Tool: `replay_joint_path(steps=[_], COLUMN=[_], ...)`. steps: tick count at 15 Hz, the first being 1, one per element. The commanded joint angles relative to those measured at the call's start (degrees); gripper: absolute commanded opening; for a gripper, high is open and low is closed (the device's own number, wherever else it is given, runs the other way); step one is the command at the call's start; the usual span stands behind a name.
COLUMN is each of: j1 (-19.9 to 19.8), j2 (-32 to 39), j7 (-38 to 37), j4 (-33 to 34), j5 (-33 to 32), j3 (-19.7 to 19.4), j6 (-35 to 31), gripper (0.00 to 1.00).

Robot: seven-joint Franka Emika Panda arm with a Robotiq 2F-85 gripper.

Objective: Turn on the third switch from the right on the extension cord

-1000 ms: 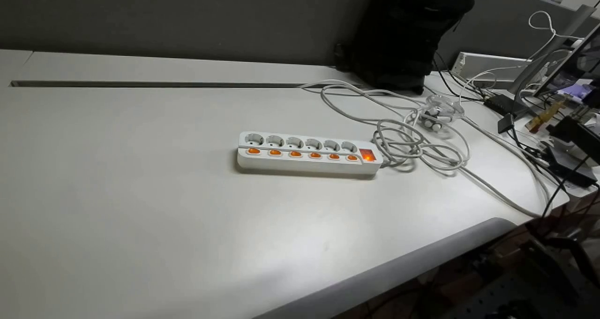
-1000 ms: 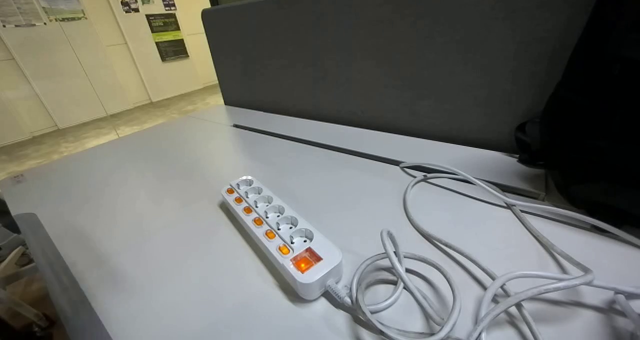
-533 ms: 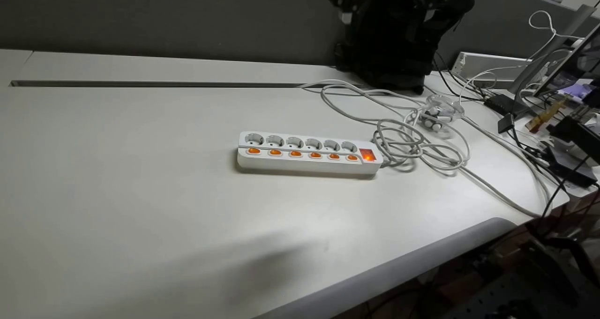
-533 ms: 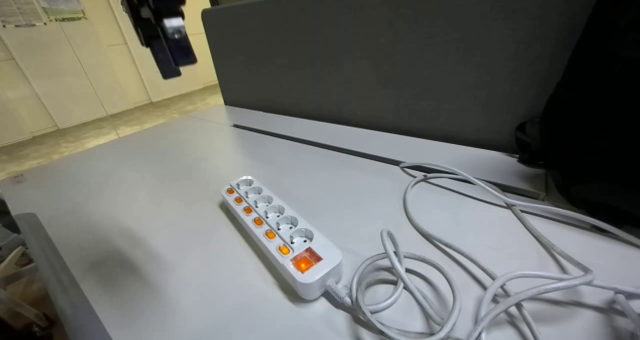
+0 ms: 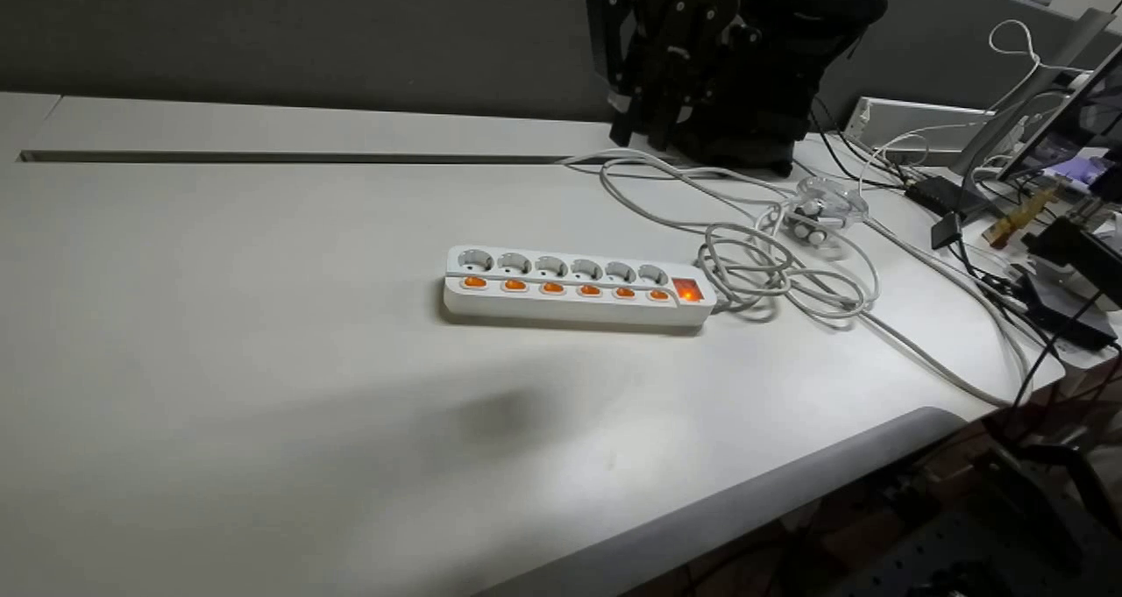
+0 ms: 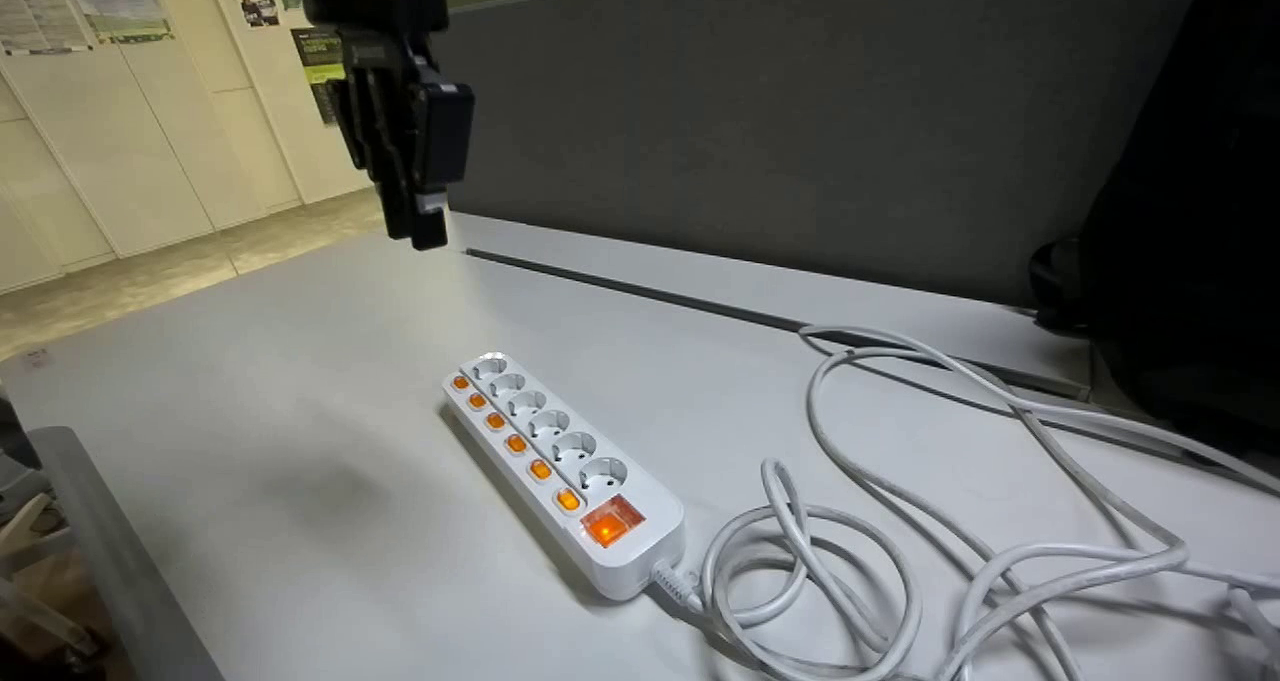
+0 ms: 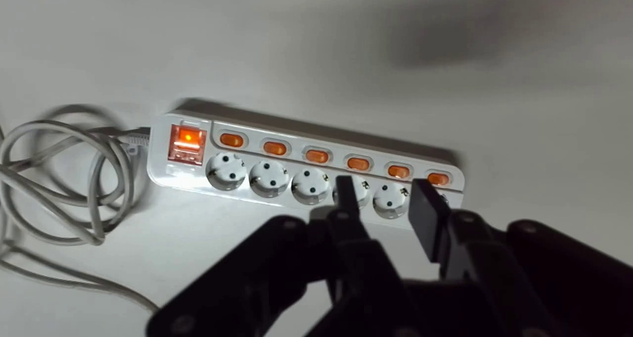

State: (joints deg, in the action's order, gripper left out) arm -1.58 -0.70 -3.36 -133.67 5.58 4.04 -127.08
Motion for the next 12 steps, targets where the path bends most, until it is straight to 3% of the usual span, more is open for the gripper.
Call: replay_joint_path(steps=[1,5,6,12], j1=[0.94,1.56,1.38,1.62], j2=[3.57,3.9,3.62,3.65], j7=[5.71,4.24,5.61,5.56], j4=[4.95,4.79,3.77,3.77], j5=[0.48,-6.02,-3.31,-5.32], j3=[-1.34,-1.41,-1.42,-1.49], j6=[2.5,3.81,1.73,2.6], gripper=[0.04,0.0,0.01,0.0])
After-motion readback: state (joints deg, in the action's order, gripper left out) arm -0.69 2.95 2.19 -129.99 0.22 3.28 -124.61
